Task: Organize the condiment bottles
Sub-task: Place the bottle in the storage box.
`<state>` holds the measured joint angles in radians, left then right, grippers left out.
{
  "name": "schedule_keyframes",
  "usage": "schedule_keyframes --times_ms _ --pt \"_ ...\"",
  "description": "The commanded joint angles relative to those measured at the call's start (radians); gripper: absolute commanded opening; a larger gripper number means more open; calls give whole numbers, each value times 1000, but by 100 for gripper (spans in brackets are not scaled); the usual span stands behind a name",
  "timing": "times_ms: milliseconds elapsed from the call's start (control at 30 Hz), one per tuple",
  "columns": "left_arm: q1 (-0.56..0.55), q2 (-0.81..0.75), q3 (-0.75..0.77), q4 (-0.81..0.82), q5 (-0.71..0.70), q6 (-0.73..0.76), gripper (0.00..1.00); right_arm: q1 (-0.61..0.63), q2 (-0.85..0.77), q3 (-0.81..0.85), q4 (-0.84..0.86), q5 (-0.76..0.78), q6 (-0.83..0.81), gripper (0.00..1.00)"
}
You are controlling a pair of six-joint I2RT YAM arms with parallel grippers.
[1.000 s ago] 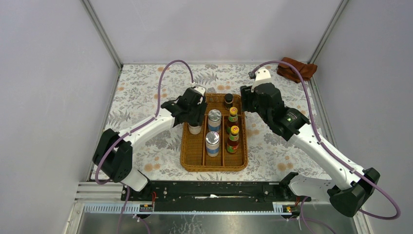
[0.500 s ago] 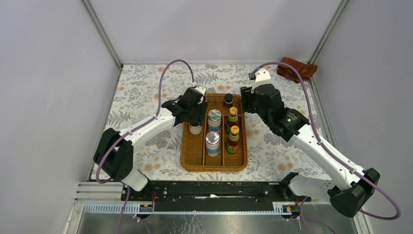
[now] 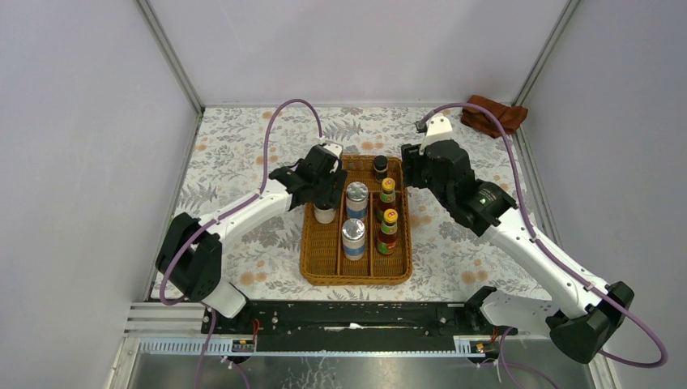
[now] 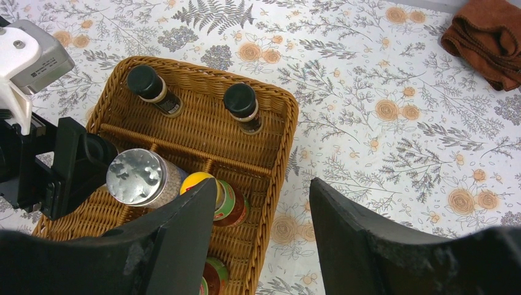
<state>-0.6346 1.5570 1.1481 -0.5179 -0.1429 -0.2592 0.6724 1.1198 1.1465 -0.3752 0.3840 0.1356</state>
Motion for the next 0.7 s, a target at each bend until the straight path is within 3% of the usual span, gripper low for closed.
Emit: schedule_keyframes --times_ms 0,367,667 --pt "-12 -12 8 11 -18 -12 77 -8 -28 -4 16 20 2 64" --pt "-22 -26 63 -32 -39 -28 80 -7 -38 -4 12 23 0 65" --pt "-23 -71 218 -159 -234 -114 82 -8 -35 -4 19 15 -6 65"
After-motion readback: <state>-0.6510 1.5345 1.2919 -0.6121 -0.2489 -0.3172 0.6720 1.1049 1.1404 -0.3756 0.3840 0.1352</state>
